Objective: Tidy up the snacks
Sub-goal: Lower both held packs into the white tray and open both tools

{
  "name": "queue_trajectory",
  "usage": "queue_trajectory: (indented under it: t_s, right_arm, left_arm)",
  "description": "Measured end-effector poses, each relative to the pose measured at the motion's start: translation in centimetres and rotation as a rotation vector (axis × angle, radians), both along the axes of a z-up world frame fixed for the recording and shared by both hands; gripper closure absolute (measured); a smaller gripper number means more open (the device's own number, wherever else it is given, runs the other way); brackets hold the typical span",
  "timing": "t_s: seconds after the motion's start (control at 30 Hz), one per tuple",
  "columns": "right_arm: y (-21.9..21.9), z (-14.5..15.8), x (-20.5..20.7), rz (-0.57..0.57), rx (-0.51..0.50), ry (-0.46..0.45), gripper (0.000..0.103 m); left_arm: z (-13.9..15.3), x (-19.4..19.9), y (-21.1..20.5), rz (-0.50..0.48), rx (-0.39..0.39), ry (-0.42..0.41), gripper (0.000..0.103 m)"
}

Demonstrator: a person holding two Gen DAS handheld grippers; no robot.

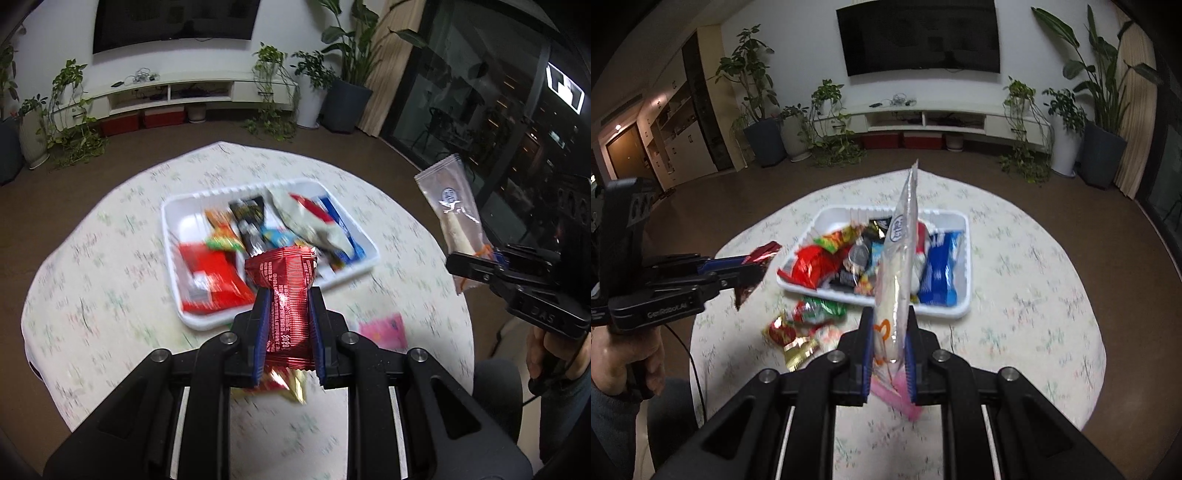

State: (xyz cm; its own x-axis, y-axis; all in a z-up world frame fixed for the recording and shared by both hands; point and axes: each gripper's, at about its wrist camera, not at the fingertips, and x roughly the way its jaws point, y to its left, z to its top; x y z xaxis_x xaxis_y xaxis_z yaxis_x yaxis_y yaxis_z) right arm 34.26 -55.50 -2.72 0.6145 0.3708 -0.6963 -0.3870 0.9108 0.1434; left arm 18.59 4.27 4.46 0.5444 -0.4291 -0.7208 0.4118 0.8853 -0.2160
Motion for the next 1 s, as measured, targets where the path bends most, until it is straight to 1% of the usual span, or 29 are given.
queue_trajectory:
  t_s: [0.1,0.23,0.33,0.47,0.63,0.73,1.0]
  right_arm:
    - [1.6,0.9,2.6,0.036,-0.013,-0.014,0.088]
    - [3.6,0.6,6.1,0.069,-0.022,0.002,0.088]
    - [5.2,-0.5,9.0,0.089,-0.040,0.024,0.088]
    - [6.9,-2.7,11.8,0.102,-0.072,0.076,0.088]
    - [8.3,-5.6,14.1,0.106,-0.107,0.124,0.088]
    - [8.6,-6.8,15.2,0.096,-0.122,0.146,0.088]
    - [9.0,-9.2,16.5,0.076,-0.138,0.192,0.087]
  left_arm:
    - [0.6,3.1,0.7,0.023,-0.001,0.003,0.085]
    - [0.8,6.7,1.3,0.050,0.013,0.007,0.085]
    - [0.2,9.6,1.5,0.071,0.021,0.020,0.085]
    - [-1.8,13.1,1.6,0.092,0.018,0.051,0.085]
    - [-4.3,15.6,1.1,0.095,0.032,0.081,0.085]
    - [-5.6,16.6,0.9,0.103,0.042,0.092,0.085]
    - [-8.4,17.4,0.1,0.096,0.060,0.113,0.083]
